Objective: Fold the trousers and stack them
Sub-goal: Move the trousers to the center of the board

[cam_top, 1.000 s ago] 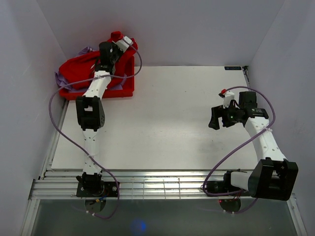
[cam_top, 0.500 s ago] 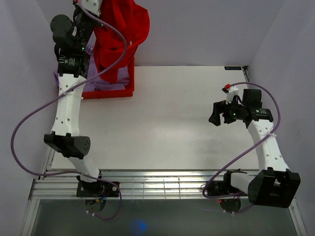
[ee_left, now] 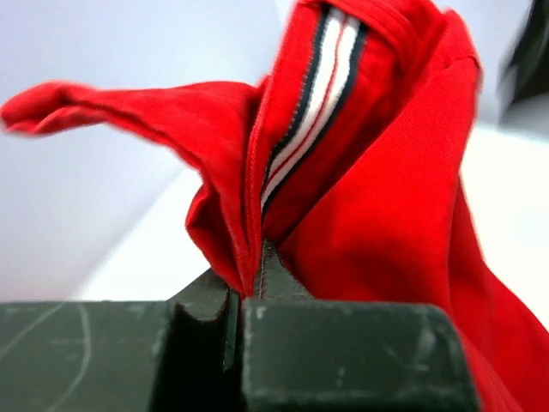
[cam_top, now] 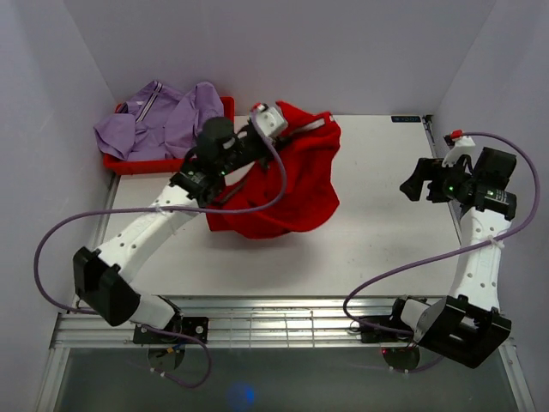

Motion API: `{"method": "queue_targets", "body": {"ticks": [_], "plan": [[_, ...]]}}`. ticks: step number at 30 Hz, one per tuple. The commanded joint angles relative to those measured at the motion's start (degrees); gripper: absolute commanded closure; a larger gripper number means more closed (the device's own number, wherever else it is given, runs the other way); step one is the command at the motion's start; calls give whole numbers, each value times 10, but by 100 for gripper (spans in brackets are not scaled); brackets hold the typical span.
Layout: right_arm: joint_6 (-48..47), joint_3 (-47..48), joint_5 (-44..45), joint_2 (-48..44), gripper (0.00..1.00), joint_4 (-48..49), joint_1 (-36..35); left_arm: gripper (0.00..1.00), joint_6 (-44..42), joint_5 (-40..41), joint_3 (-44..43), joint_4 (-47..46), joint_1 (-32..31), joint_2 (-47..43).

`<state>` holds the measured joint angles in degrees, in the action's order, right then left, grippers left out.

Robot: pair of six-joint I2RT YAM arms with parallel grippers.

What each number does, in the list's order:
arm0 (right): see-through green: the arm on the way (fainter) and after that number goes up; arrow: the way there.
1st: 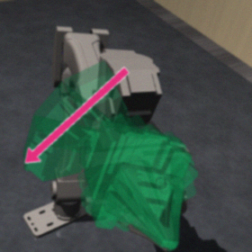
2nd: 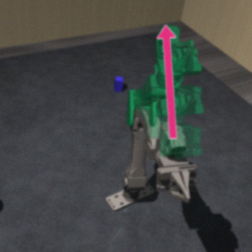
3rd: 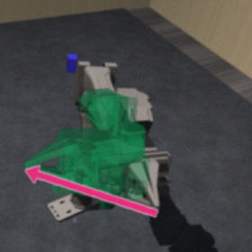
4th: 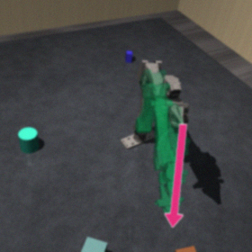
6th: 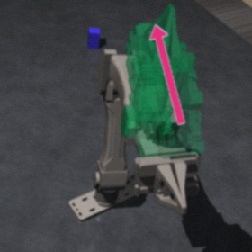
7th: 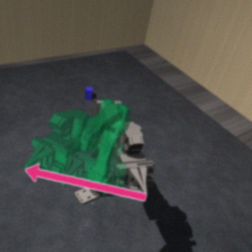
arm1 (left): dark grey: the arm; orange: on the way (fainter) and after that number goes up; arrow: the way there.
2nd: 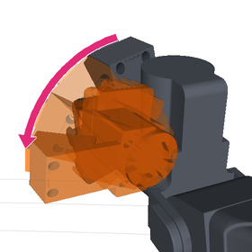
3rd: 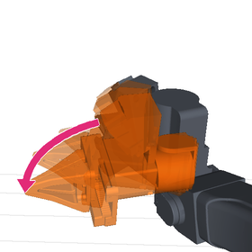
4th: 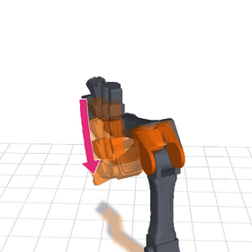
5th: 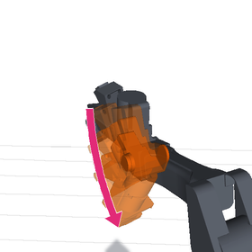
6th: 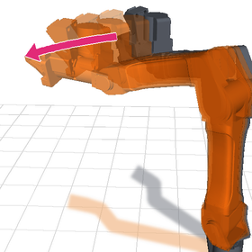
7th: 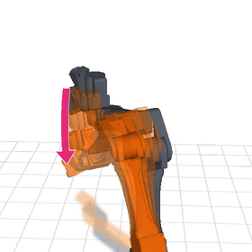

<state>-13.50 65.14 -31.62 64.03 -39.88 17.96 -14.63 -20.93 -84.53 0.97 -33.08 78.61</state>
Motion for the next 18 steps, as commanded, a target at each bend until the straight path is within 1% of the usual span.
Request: {"method": "queue_targets", "body": {"ticks": [1, 4, 6, 9, 10, 11, 13, 14, 15, 16, 18], "plan": [[-24, 57, -63, 22, 10, -45, 56, 100, 12, 77, 86, -4, -44, 22], [-54, 67, -78, 37, 10, -78, 72, 100, 11, 81, 133, -11, -83, 50], [-74, 68, -85, 42, 10, -92, 74, 100, 14, 105, 167, -31, -108, 74], [-101, 76, -121, 58, 10, -114, 73, 100, 35, 106, 156, -26, -121, 104], [-108, 78, -130, 71, 10, -132, 73, 98, 47, 79, 147, -9, -121, 120], [-122, 83, -151, 79, 10, -142, 73, 83, 51, 57, 123, 18, -120, 126], [-134, 88, -169, 96, 10, -163, 73, 42, 62, -5, 104, 62, -120, 128], [-138, 89, -183, 101, 10, -166, 71, 11, 73, -15, 98, 74, -120, 123], [-145, 89, -188, 108, 10, -170, 69, 4, 78, -21, 94, 90, -120, 114], [-147, 89, -195, 112, 10, -172, 67, 2, 81, -26, 92, 99, -119, 95], [-149, 85, -197, 121, 10, -171, 44, 2, 97, -38, 86, 129, -103, 74]]}}
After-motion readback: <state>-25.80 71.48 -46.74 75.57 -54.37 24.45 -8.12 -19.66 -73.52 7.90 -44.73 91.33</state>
